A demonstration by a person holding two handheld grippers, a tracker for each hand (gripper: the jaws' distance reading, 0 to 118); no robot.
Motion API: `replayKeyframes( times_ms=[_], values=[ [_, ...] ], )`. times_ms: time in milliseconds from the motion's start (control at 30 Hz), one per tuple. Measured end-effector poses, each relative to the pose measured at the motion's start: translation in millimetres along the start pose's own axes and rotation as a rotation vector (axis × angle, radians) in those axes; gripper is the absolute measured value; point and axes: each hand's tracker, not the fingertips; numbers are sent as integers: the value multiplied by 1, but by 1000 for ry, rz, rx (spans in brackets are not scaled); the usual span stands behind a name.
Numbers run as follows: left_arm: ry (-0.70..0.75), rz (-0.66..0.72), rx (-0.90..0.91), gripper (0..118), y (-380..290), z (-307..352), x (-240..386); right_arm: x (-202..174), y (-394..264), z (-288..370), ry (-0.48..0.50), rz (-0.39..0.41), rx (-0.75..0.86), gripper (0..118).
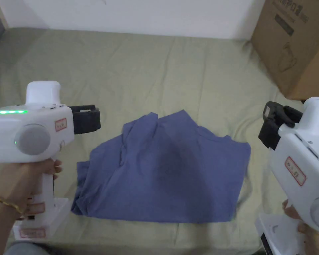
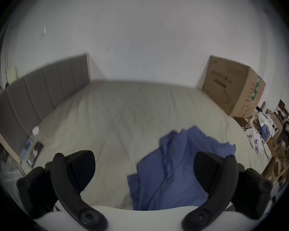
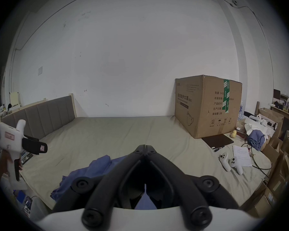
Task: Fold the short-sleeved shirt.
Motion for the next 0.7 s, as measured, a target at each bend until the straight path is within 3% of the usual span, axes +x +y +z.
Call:
replayKeyframes(
  times_ms=[267,500,567,667,700],
  values=[
    [103,115,-409,111,-32,-107,-39,6,-15,-16,-26,-25,-84,0],
    [164,87,-511,99,-58,-144,-28,7,-28,-30,-43,-36,-164,0],
    [158,72,-512,90,-62,-146,-21,7,-30,-32,-38,-45,-175,0],
    [123,36,-551,57,-71,-147,-11,5,-32,-35,-39,-33,-186,0],
    [105,31,-540,39,-73,-143,-7,5,-32,-34,-38,-31,-188,0]
  ],
)
